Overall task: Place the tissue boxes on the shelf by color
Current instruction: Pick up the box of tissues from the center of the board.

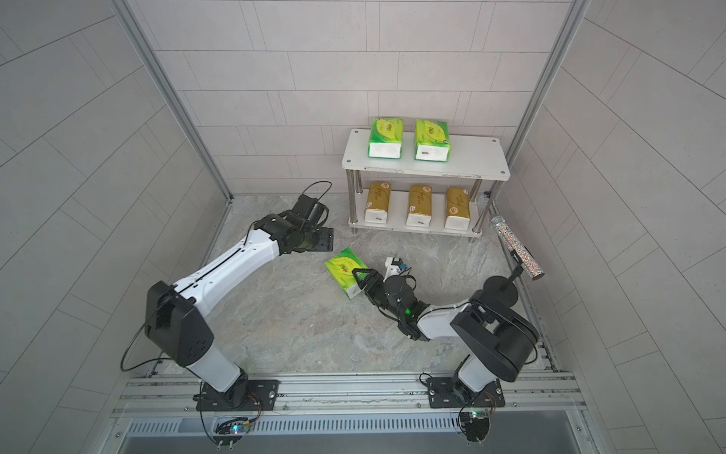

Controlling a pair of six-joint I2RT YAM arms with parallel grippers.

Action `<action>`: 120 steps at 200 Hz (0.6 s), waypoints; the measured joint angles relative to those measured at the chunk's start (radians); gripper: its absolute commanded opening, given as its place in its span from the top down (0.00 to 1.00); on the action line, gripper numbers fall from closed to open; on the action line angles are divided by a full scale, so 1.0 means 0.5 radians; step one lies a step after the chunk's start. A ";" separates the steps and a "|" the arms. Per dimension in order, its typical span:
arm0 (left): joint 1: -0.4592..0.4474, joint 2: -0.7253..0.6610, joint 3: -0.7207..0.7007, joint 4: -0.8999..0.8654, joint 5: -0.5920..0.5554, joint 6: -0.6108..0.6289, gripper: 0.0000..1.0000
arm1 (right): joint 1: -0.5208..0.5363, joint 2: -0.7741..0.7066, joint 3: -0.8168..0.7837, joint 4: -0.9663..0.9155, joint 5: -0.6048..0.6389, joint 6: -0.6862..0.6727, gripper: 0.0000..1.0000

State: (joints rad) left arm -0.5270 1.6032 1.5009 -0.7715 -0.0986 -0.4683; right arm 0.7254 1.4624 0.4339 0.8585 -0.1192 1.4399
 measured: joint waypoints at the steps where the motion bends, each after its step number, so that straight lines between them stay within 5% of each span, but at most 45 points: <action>1: 0.005 -0.017 0.000 -0.008 -0.006 -0.002 0.21 | 0.000 -0.022 0.000 -0.029 -0.001 -0.005 0.34; 44: 0.105 -0.275 -0.047 -0.114 -0.147 -0.049 0.20 | -0.087 -0.784 0.054 -0.927 -0.001 -0.211 0.35; 73: 0.121 -0.325 -0.167 -0.146 -0.181 -0.063 0.20 | -0.336 -1.317 0.317 -1.660 -0.006 -0.376 0.36; 120: 0.121 -0.375 -0.423 -0.158 -0.148 -0.082 0.20 | -0.822 -1.617 0.871 -2.419 -0.031 -0.616 0.35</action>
State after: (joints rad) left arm -0.4667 1.4158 1.2892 -0.8505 -0.1726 -0.5091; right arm 0.3141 0.6540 0.8696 -0.3511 -0.1345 1.1316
